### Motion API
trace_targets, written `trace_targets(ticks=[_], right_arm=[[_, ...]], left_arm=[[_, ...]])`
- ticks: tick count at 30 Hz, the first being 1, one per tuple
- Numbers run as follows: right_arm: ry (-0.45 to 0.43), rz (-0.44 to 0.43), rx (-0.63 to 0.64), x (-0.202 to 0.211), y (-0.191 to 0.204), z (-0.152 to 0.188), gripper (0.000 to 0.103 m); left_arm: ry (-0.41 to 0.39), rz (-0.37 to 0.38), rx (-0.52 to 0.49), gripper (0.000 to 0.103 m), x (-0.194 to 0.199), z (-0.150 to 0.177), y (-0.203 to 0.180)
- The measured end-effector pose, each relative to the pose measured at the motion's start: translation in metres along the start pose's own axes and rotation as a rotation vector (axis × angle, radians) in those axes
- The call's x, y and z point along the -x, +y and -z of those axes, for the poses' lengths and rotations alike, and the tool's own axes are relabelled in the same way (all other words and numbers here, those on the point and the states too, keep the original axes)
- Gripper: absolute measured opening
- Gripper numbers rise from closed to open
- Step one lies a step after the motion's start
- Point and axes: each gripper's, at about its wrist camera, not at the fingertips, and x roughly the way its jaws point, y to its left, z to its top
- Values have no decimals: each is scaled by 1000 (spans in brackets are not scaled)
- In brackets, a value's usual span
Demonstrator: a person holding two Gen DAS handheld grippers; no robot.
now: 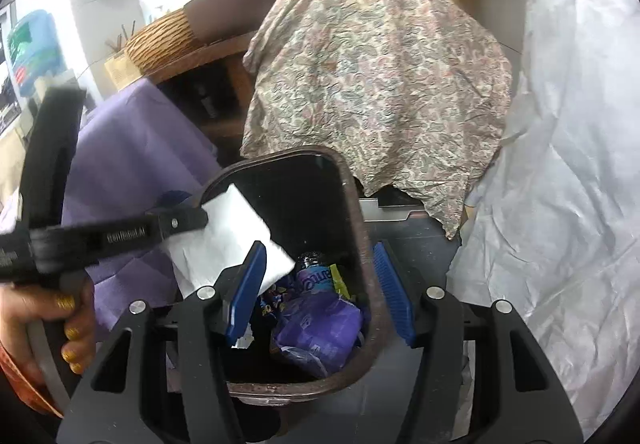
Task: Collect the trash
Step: 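Open both grippers to drop the tissue and purple bag into the bin, then move back to the table and grasp the crumpled white tissue with the right gripper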
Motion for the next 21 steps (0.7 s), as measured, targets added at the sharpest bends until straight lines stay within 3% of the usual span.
trace_targets(ticks=[1,2,3,10,16,18,21], right_arm=[[-3,8,-7,1,-2,0,57],[-5,17,-19,2,-5,-1,57],[-2,22,-29,2,-8,-2,57],[-6,23,-45,9,-13,-8,57],[14,-60,-31,11,7,-16,60],[13,-80,-5,11,20,-20,68],[30,-108,26,8,39,-27,69]], left_arm=[[-5,3,-1,29,1,1,0],[-14,8,8,51,3,2,1],[-35,18,26,62,8,3,3],[-83,27,57,64,40,13,6],[-171,17,27,75,93,25,-2],[-195,-6,13,79,114,29,0],[-223,-67,-9,85,147,31,7]])
